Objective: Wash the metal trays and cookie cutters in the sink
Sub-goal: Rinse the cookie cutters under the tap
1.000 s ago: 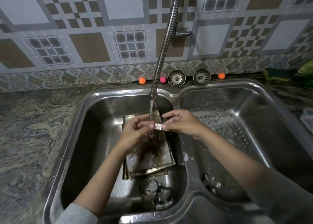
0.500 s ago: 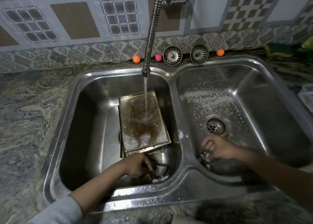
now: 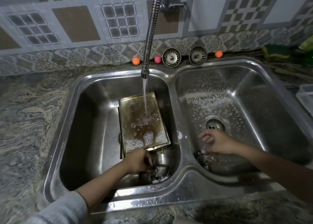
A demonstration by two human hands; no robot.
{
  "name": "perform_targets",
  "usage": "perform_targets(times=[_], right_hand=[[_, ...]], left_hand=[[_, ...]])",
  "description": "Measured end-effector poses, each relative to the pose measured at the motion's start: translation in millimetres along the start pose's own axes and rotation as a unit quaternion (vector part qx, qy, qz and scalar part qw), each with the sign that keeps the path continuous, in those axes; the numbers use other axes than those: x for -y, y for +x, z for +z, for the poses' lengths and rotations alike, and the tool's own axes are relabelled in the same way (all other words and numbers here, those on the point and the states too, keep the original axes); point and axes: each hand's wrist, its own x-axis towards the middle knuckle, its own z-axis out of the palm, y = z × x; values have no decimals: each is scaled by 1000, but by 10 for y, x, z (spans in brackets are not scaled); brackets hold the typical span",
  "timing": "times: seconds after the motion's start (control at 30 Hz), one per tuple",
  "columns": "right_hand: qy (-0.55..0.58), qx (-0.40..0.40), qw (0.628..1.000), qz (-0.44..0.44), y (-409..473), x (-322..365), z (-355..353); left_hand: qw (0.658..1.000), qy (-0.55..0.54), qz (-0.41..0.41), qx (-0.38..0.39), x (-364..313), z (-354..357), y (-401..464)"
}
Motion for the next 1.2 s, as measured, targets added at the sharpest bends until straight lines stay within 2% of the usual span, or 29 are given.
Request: perform_targets(times=[0.1, 0.17, 0.23, 0.3, 0.4, 0.5, 0.63, 0.83, 0.97, 1.2], right_hand=[[47, -85, 994, -56, -128, 279, -93], [94, -141, 979, -116, -223, 518, -104], [145, -158, 961, -175, -287, 776, -66], [197, -150, 946, -207, -261, 1001, -2], [226, -95, 946, -213, -84, 1264, 52], [211, -28, 954, -211, 120, 1483, 71], [311, -81, 924, -207, 310, 1707, 69], [420, -130, 890, -125, 498, 1846, 97], [461, -132, 871, -105, 568, 1876, 121], [473, -126, 867, -99, 653, 1886, 121]], left_hand=[[984, -164, -28, -58, -129, -154, -60], [953, -285, -39, -92, -228, -271, -119], [913, -389, -36, -116, -296, -399, -158], [885, -446, -16, -130, -335, -547, -155], [860, -489, 21, -141, -424, -799, -139], [821, -549, 46, -152, -533, -1028, -93], [790, -577, 82, -190, -574, -1261, 2], [767, -550, -9, -331, -624, -1311, 201], [734, -599, -41, -319, -656, -1330, 239], [696, -646, -47, -310, -669, -1348, 274]])
